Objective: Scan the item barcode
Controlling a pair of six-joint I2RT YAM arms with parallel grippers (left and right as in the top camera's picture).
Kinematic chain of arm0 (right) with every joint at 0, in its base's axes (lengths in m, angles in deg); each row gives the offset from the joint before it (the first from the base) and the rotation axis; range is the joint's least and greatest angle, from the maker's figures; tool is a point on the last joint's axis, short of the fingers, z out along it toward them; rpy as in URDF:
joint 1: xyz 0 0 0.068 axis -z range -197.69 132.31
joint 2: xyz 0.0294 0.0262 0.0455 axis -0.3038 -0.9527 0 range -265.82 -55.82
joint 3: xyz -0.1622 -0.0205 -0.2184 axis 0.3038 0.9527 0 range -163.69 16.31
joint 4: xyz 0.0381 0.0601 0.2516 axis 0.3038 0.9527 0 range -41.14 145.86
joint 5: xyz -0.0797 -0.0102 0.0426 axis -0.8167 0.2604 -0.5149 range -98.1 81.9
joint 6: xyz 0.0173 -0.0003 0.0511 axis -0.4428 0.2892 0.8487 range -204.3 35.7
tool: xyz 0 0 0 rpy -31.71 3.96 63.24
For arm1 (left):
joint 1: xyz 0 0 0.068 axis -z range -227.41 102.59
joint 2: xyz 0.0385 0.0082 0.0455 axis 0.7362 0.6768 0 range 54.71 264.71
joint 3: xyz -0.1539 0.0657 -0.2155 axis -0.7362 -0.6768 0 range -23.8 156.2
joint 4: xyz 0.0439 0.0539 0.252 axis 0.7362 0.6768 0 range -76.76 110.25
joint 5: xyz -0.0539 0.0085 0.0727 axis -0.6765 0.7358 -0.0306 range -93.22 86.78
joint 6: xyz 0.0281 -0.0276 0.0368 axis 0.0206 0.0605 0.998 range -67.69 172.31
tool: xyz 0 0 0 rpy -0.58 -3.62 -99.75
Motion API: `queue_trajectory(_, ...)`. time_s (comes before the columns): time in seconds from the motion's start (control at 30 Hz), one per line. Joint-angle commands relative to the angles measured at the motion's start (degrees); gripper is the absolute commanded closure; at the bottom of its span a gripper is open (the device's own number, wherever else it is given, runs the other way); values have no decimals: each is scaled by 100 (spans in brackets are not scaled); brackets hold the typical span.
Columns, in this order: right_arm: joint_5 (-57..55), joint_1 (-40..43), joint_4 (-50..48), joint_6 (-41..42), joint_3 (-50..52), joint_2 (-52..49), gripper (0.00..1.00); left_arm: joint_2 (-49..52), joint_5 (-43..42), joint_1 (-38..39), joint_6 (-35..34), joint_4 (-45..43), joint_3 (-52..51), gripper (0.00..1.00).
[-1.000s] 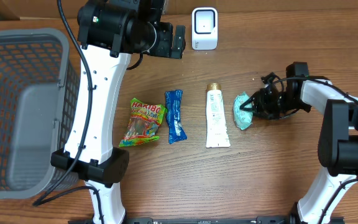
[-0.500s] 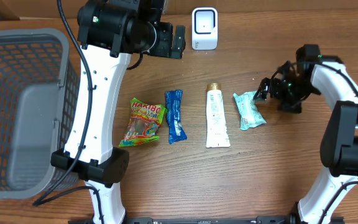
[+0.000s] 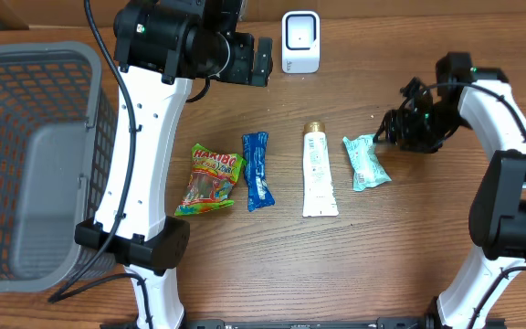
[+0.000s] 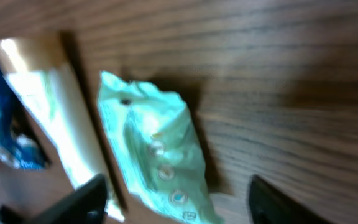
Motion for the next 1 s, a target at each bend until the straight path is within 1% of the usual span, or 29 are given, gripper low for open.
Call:
queue_trajectory(0.0, 98, -9, -286, -295, 420, 103, 33, 74, 63, 11, 107, -4, 2, 1)
queue_trajectory(0.2, 103, -94, -901, -479, 1034, 98, 32, 74, 63, 11, 107, -4, 2, 0)
queue_trajectory(0.33, 120, -131, -1016, -494, 1106, 98, 31, 74, 63, 11, 107, -2, 2, 0)
queue_trajectory(0.47, 492, -127, -990, -492, 1021, 101, 37, 74, 66, 11, 107, -2, 2, 0)
queue_trajectory(0.53, 621, -111, -835, -490, 804, 101, 32, 74, 66, 11, 107, -4, 2, 1)
queue_trajectory(0.7, 688, -103, -385, -457, 168, 101, 24, 74, 63, 11, 107, -4, 2, 0)
queue_trajectory(0.8, 745, -149, -551, -192, 162, 92, 21, 74, 66, 11, 107, -2, 2, 0)
queue_trajectory(0.97, 717, -358, -1143, -162, 507, 39, 19, 74, 63, 11, 107, -2, 2, 0)
